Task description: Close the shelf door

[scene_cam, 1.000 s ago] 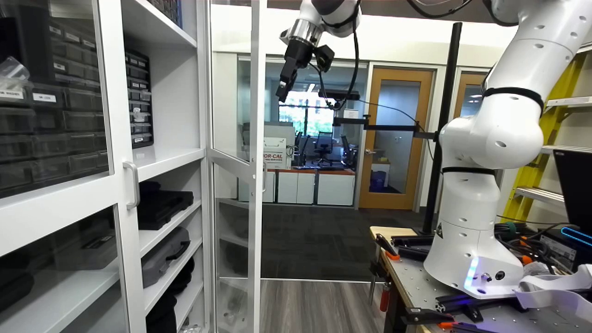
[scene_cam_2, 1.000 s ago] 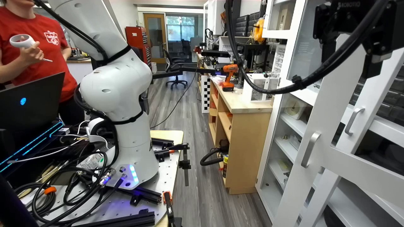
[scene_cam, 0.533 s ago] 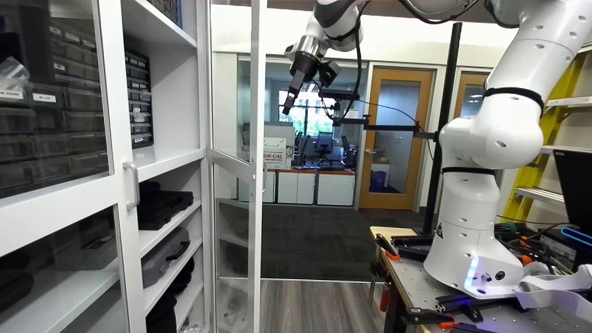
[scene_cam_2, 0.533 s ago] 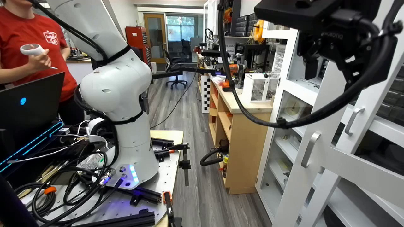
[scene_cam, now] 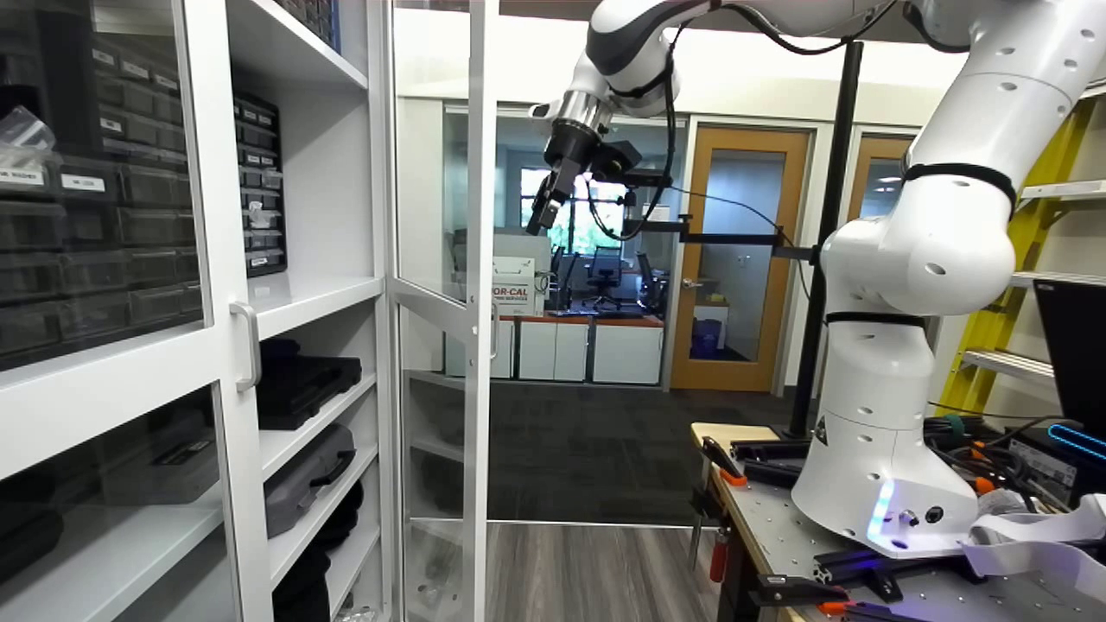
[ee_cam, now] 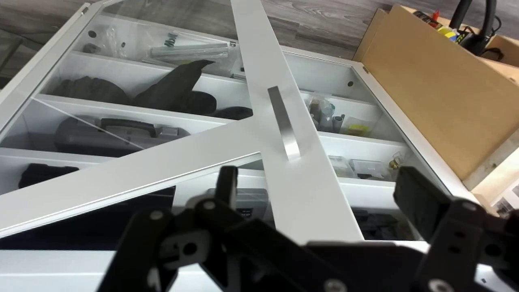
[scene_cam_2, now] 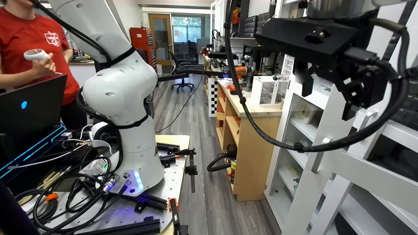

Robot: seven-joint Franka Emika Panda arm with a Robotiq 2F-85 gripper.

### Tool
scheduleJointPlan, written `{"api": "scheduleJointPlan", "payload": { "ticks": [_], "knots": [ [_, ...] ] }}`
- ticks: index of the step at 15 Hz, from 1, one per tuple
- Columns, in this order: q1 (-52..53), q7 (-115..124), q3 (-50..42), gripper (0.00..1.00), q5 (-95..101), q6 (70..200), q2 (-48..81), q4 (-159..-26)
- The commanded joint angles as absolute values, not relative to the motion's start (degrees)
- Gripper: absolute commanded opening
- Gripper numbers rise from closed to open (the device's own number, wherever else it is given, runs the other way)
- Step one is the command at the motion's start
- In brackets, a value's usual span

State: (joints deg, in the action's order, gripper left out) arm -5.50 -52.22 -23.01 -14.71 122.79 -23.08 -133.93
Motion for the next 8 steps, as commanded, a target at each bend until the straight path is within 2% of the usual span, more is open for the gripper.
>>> {"api": "scheduleJointPlan", "payload": {
  "ticks": [1, 8],
  "knots": [
    [-5.5, -56.8, -23.1, 1.0, -17.2, 127.0, -23.9, -136.8],
    [-6.1, -55.5, -22.2, 1.0, -16.1, 126.4, -22.4, -136.2]
  ]
}}
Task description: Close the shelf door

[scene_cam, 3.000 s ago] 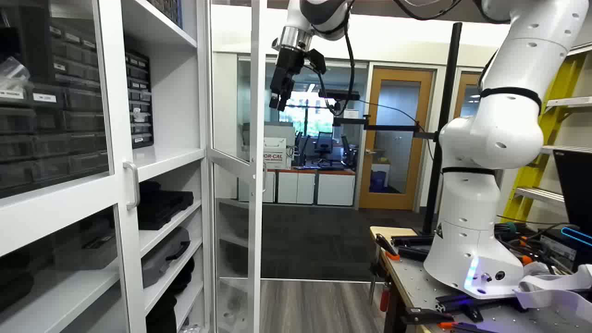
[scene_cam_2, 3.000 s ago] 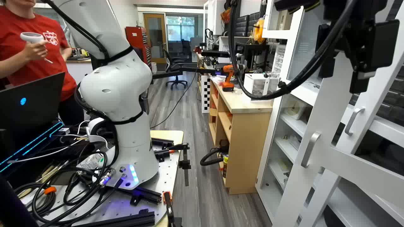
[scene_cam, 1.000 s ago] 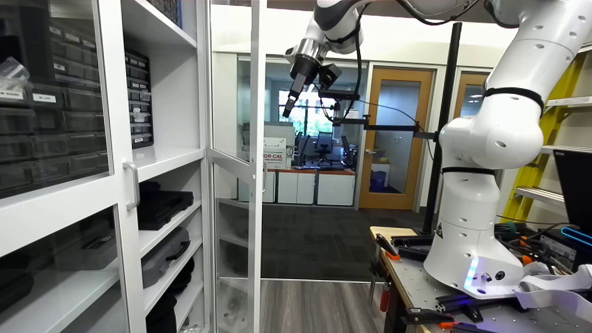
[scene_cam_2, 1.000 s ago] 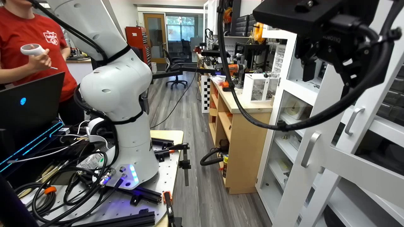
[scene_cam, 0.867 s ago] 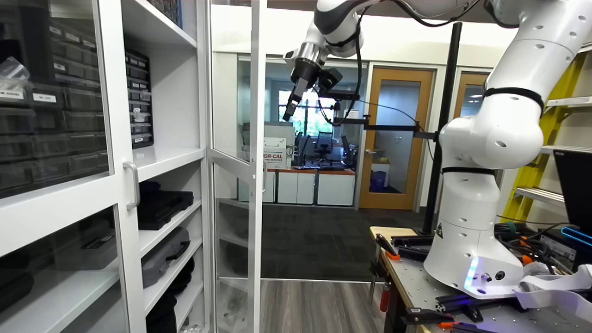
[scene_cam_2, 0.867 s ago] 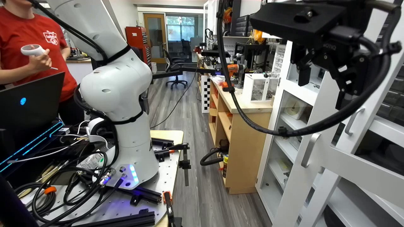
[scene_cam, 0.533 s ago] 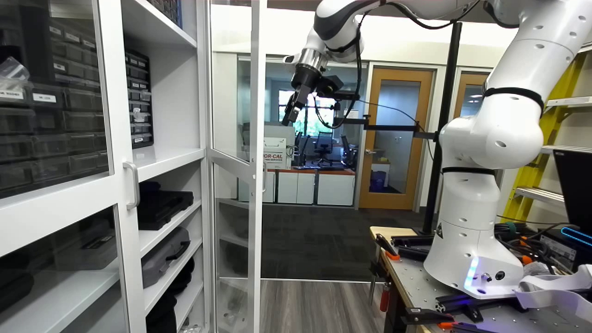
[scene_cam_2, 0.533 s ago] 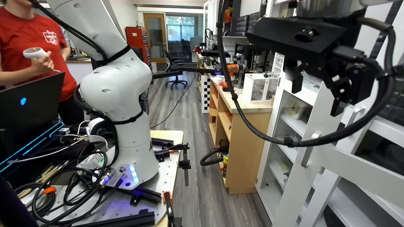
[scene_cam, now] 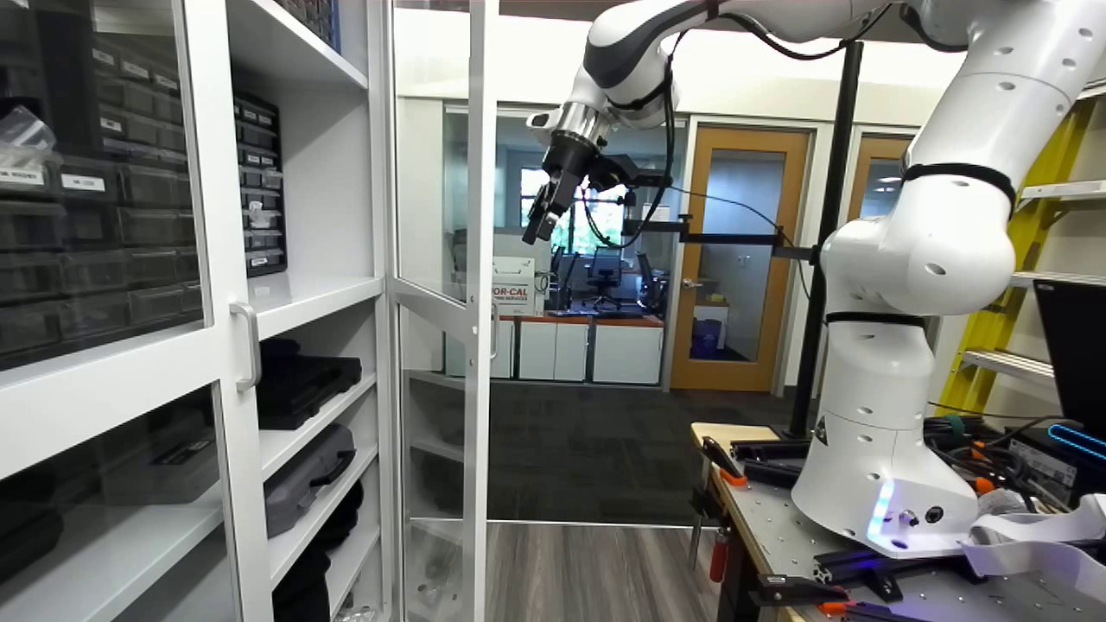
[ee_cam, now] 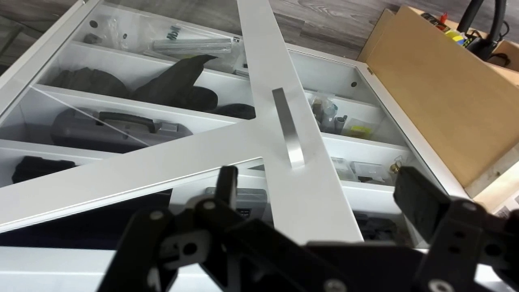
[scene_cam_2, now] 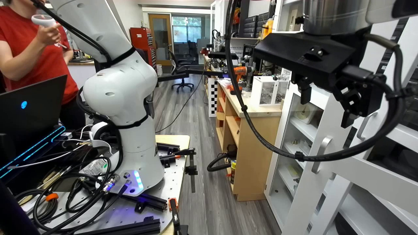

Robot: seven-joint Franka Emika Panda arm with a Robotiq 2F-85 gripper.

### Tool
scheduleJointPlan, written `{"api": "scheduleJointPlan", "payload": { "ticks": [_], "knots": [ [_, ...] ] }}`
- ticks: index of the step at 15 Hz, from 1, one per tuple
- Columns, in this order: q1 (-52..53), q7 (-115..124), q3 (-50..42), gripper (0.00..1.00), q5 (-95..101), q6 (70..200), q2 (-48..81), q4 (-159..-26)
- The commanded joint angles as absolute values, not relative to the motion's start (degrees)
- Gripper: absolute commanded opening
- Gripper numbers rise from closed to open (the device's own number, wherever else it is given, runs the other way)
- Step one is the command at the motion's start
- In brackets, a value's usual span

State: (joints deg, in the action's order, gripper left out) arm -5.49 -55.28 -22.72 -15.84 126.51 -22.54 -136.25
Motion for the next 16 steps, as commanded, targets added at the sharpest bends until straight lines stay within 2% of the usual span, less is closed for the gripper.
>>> {"api": "scheduleJointPlan", "payload": {
  "ticks": [1, 16],
  "knots": [
    [-6.1, -55.5, -22.2, 1.0, -16.1, 126.4, -22.4, -136.2],
    [-5.1, -71.4, -23.2, 1.0, -25.2, 131.0, -16.2, -137.2]
  ]
}}
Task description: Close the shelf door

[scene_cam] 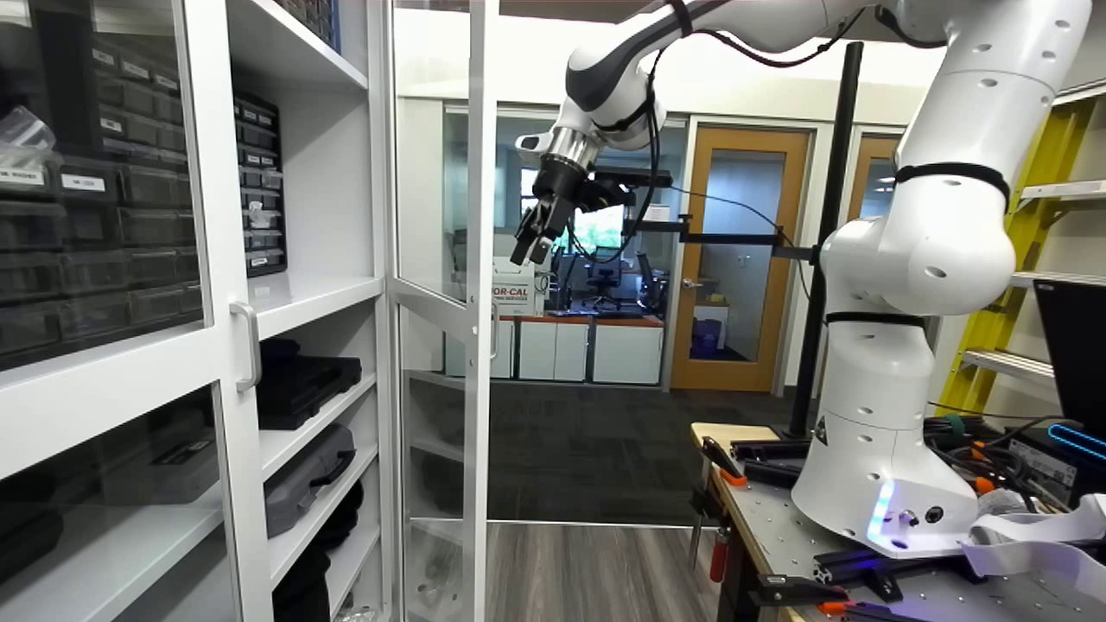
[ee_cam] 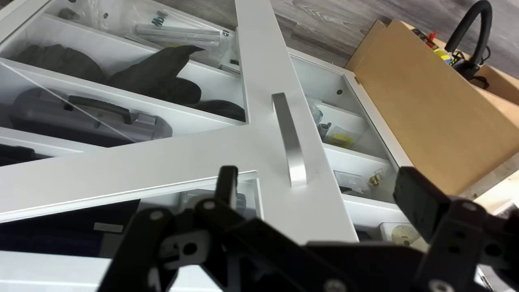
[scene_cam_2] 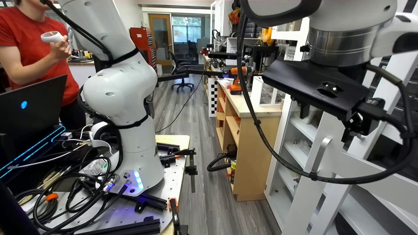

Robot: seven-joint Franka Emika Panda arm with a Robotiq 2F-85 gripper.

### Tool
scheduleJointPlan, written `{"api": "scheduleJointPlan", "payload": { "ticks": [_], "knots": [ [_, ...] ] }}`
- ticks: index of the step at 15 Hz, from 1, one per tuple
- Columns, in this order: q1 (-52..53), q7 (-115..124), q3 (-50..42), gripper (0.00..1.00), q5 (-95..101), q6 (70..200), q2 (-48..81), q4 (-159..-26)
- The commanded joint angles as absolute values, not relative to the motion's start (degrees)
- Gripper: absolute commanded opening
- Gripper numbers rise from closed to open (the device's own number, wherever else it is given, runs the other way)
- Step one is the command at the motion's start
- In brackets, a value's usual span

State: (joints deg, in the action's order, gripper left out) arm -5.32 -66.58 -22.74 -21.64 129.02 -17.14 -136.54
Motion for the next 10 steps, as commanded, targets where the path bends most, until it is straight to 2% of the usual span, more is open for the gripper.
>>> {"api": "scheduleJointPlan", "payload": {
  "ticks": [1, 10],
  "knots": [
    [-5.2, -72.8, -23.2, 1.0, -26.3, 131.1, -15.8, -137.2],
    [-6.1, -83.9, -22.4, 1.0, -33.8, 134.8, -13.2, -138.5]
  ]
}}
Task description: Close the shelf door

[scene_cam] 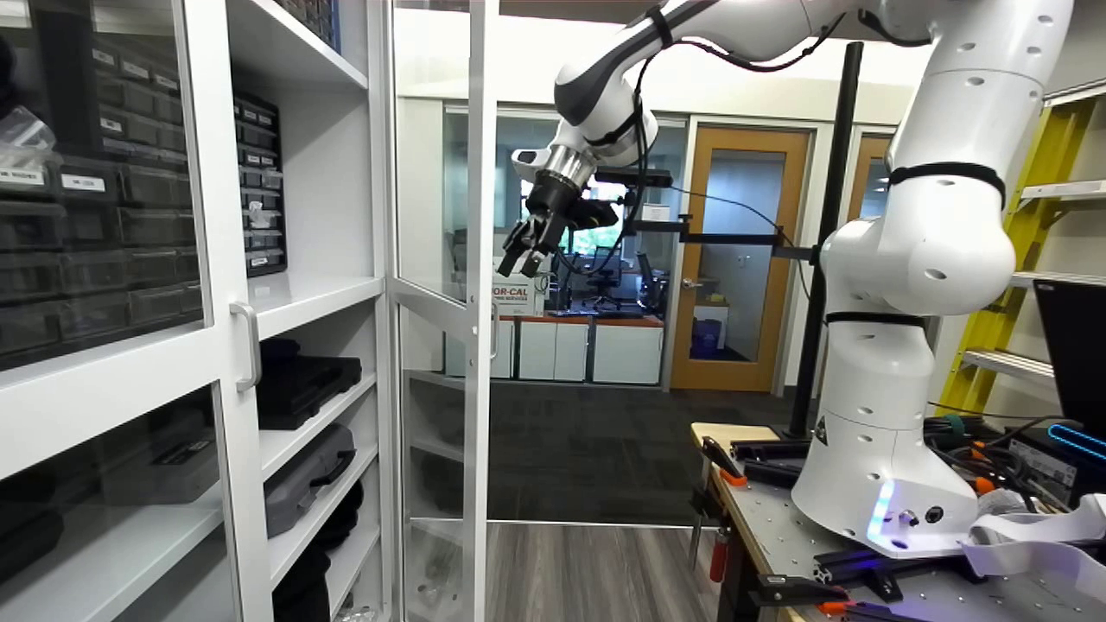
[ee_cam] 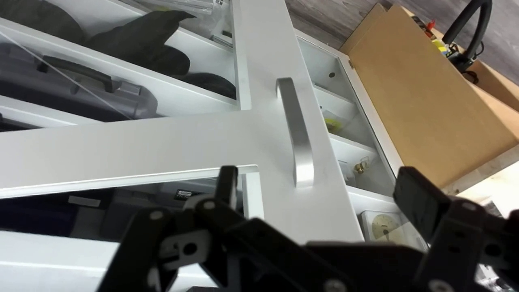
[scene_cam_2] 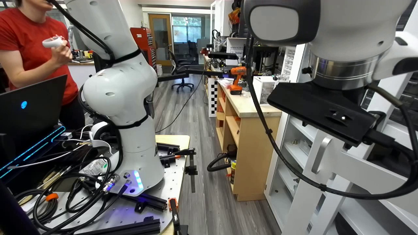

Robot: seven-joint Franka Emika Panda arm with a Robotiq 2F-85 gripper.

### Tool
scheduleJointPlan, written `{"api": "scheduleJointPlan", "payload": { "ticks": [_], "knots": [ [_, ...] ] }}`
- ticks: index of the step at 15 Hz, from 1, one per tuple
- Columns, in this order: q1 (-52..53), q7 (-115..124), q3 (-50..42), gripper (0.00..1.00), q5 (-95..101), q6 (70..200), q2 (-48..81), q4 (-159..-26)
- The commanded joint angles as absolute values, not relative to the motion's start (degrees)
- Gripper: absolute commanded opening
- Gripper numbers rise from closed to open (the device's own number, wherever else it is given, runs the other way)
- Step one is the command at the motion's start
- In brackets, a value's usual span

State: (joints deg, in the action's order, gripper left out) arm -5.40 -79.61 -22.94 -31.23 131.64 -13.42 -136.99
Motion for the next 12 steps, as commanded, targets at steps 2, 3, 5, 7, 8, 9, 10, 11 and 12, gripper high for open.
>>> {"api": "scheduleJointPlan", "payload": {
  "ticks": [2, 3, 5, 7, 8, 9, 10, 11, 12],
  "knots": [
    [-6.3, -86.0, -22.3, 1.0, -35.0, 136.0, -12.3, -139.1],
    [-6.3, -86.7, -22.3, 1.0, -35.7, 136.5, -11.7, -139.3],
    [-6.4, -88.2, -22.1, 1.0, -37.1, 137.2, -10.9, -139.7],
    [-6.5, -89.7, -21.8, 1.0, -38.8, 137.3, -10.0, -139.9],
    [-6.6, -90.4, -21.6, 1.0, -39.6, 137.3, -9.7, -139.9],
    [-6.6, -91.1, -21.3, 1.0, -40.5, 137.2, -9.2, -140.0],
    [-6.8, -91.7, -21.1, 1.0, -41.3, 137.1, -8.8, -140.0],
    [-6.8, -92.3, -20.8, 1.0, -42.1, 137.0, -8.4, -140.0],
    [-6.9, -92.8, -20.6, 1.0, -42.8, 136.8, -8.0, -139.9]
  ]
}}
